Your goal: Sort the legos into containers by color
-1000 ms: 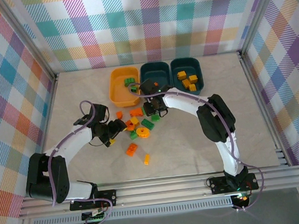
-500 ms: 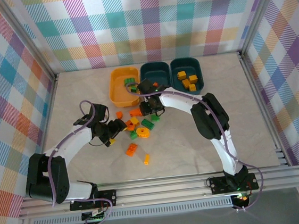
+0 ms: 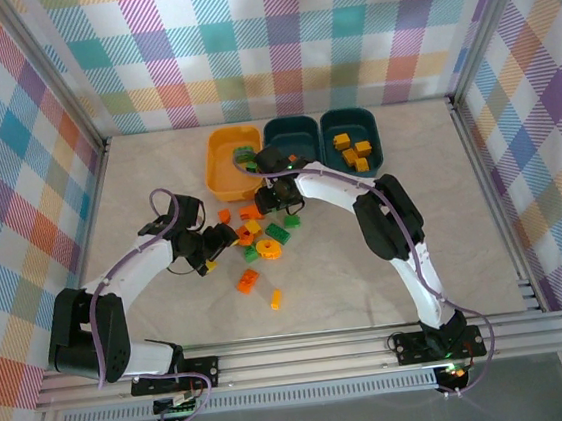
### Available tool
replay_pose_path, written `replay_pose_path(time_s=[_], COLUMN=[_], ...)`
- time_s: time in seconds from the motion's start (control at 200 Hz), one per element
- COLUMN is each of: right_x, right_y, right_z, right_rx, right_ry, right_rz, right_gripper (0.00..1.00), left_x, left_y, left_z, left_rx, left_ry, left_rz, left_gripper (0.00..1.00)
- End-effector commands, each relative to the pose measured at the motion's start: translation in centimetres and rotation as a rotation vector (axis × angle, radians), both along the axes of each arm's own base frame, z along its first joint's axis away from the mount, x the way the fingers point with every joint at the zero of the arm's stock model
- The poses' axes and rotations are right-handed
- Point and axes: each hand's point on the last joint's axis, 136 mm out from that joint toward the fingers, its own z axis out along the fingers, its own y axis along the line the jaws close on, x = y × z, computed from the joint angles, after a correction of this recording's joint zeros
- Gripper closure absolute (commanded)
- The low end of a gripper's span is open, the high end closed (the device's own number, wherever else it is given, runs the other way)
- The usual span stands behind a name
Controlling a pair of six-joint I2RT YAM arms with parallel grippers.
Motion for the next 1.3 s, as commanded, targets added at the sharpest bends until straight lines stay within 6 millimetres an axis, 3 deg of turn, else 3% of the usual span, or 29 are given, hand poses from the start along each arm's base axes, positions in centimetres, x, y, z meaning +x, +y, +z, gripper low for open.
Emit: replay_pose_path(time_s=[0.0,0.125,0.335,0.435,0.76,0.885,1.13,1.3], right_x=[-0.7,-0.4,-0.3,-0.5,-0.6,0.2,1.7,2.0], right_y=[0.2,-1.3,-6.3,-7.6,-6.1,-5.9,-4.4,-4.5], right_z=[-1.4,-1.3,-1.5,-1.0,1.5,0.6,-0.2,-1.0], right_rx=[-0.013,-0.044,-0.068,-0.081,0.019,-0.01,0.007,-0.009], right_ry=[0.043,0.026,0.037,0.025,0.007,0.011,0.029,0.044], right_rz=[-0.001,-0.042,-0.145,-0.157,-0.132,-0.127,-0.12,-0.146], right_gripper=[0.38,0.4,0.41,0.41,0.38,0.34,0.34,0.35], left_x=[0.3,0.2,0.2,0.3,0.6,0.4,0.4,0.4], left_y=[-0.5,-0.5,-0.4,-0.6,-0.7,-0.7,-0.5,-0.6], left_z=[0.9,0.9,0.8,0.7,0.8,0.7,0.9,0.8], left_rx=[-0.009,-0.006,0.004,-0.007,-0.012,-0.009,-0.003,-0.008], left_ry=[-0.02,-0.018,-0.024,-0.019,-0.024,-0.018,-0.026,-0.02], left_rz=[-0.019,-0.022,-0.027,-0.029,-0.029,-0.03,-0.029,-0.03], left_gripper=[0.21,0.22,0.22,0.21,0.22,0.22,0.22,0.22])
